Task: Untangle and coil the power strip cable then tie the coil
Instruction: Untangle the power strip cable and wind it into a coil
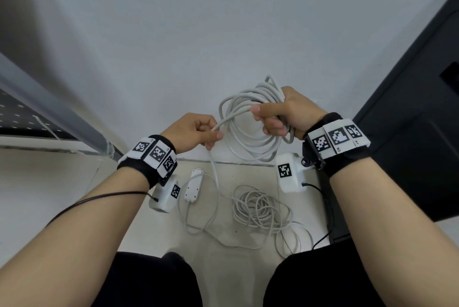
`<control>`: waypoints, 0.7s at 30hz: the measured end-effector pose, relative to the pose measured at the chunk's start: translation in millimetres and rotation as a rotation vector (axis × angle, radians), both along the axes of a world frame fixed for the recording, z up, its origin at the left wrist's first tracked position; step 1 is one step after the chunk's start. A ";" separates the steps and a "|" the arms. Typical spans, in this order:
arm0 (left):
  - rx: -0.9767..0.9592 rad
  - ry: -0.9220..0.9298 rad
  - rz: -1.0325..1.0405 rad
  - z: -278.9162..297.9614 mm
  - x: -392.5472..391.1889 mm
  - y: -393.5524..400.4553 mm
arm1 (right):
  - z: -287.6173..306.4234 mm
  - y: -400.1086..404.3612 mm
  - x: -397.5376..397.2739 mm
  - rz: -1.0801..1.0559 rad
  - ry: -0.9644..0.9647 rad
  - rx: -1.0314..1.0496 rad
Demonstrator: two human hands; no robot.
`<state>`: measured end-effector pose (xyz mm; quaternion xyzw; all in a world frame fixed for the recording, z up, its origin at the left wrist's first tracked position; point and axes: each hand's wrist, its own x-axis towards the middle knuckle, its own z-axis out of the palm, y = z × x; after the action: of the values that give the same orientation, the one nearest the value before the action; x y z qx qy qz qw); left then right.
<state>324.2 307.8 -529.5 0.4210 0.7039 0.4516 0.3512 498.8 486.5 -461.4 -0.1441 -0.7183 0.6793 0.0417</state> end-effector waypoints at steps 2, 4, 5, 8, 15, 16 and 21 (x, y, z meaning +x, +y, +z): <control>-0.079 0.027 0.002 -13.6 -6.2 -4.3 | 4.2 2.7 2.2 -0.006 0.037 -0.004; -0.180 0.075 -0.002 -27.5 -12.9 -8.0 | 7.9 4.3 4.6 -0.004 0.065 0.004; -0.224 0.085 0.001 -33.9 -15.5 -8.9 | 9.0 4.7 5.3 -0.004 0.072 0.012; -0.317 0.028 0.004 -46.3 -13.9 -7.8 | 8.2 2.8 4.2 -0.014 0.086 0.033; -0.112 -0.157 0.217 -10.0 -3.5 -1.6 | 6.8 9.0 1.4 -0.024 0.147 0.001; -0.041 -0.164 0.257 1.8 -5.7 0.4 | 6.2 10.7 1.3 -0.030 0.145 0.006; 0.208 -0.198 0.379 47.7 -20.3 0.6 | 0.3 11.5 0.6 -0.117 0.091 0.097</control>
<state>303.8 308.4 -481.8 0.2689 0.6821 0.6188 0.2821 499.4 498.0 -461.1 -0.1526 -0.7381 0.6461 0.1206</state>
